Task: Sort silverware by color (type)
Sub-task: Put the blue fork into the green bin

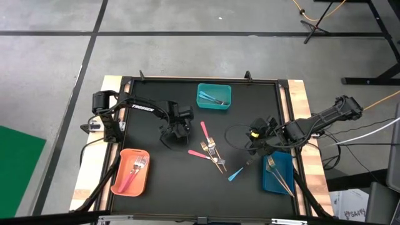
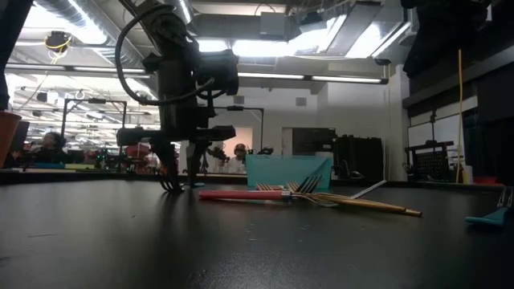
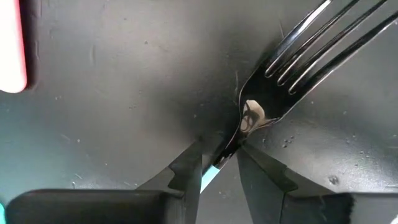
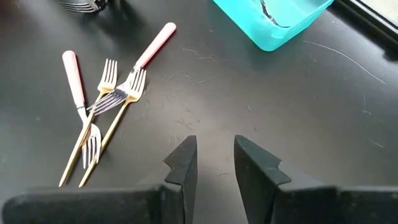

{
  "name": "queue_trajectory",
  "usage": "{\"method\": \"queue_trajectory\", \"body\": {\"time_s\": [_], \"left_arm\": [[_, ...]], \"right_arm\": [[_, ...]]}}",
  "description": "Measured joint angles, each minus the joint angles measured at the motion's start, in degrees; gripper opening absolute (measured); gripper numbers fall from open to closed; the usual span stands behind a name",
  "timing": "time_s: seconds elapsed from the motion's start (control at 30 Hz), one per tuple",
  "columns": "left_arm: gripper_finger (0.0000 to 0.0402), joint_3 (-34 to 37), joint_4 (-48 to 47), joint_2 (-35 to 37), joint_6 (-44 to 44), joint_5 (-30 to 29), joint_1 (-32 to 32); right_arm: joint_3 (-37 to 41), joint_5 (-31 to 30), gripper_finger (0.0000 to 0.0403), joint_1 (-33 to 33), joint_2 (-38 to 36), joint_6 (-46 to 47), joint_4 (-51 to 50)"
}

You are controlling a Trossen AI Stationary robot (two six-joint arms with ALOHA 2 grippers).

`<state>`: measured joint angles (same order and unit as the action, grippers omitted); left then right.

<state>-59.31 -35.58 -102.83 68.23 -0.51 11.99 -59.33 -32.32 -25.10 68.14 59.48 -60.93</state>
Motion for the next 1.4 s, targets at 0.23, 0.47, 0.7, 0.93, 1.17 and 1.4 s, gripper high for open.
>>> {"method": "queue_trajectory", "body": {"time_s": [0.23,0.47,0.7,0.93,1.17,1.4], "left_arm": [[0.0098,0.02,0.03,-0.04,-0.04,0.04,0.00],[0.0061,0.11,-0.21,-0.09,-0.15,0.22,0.00],[0.0015,0.11,-0.15,-0.11,-0.22,0.39,-0.04],[0.0008,0.11,0.25,-0.13,-0.36,0.37,-0.04],[0.0008,0.11,0.27,-0.15,-3.18,0.28,-0.04],[0.0008,0.16,0.33,0.68,-9.33,0.24,-0.04]], "right_arm": [[0.00,0.02,0.0095,0.00,0.00,0.00,-0.02],[0.00,0.02,0.0095,0.00,-0.02,0.00,-0.02],[0.00,0.00,0.0095,0.00,0.00,0.00,-0.02],[0.00,0.02,0.0095,0.00,0.00,0.00,-0.02],[0.00,0.02,0.0095,0.00,-0.01,0.00,-0.04],[0.00,0.00,0.0095,0.00,0.00,0.00,-0.03]]}}
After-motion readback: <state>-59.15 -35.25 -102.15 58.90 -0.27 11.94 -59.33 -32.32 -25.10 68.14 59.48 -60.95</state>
